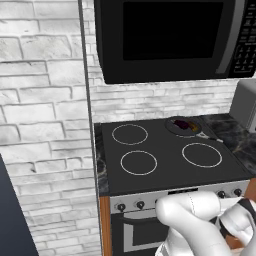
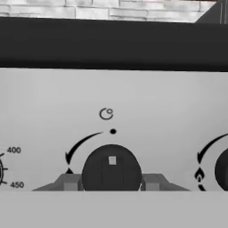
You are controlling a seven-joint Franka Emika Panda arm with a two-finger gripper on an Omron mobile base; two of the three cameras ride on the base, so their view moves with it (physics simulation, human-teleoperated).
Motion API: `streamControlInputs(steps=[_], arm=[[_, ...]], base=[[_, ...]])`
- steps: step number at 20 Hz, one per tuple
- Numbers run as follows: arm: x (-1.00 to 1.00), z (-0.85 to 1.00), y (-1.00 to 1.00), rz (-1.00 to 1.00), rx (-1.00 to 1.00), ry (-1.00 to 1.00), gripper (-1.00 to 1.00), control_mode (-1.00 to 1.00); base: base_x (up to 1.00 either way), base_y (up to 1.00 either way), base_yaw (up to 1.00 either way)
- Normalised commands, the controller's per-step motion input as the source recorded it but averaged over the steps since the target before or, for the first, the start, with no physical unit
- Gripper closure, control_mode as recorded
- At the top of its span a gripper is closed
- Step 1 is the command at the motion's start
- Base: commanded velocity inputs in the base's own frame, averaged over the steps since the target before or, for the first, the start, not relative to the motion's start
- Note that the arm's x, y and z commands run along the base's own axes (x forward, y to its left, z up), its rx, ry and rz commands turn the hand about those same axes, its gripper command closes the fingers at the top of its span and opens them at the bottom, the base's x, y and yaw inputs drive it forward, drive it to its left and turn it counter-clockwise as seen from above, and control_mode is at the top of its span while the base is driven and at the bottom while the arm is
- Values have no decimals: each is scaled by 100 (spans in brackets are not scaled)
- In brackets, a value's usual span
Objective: Put the sweet potato and eggplant in the pan. Then turn on the rear right burner and set the heat to medium.
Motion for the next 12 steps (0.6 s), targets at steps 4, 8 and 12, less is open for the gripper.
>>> streamControlInputs(steps=[4,8,12], arm=[[-2,0,0,0,-14,-9,100,-100],[0,0,0,0,-22,-4,100,-100],[0,0,0,0,-25,-1,100,-100]], base=[[0,0,0],[0,0,0],[0,0,0]])
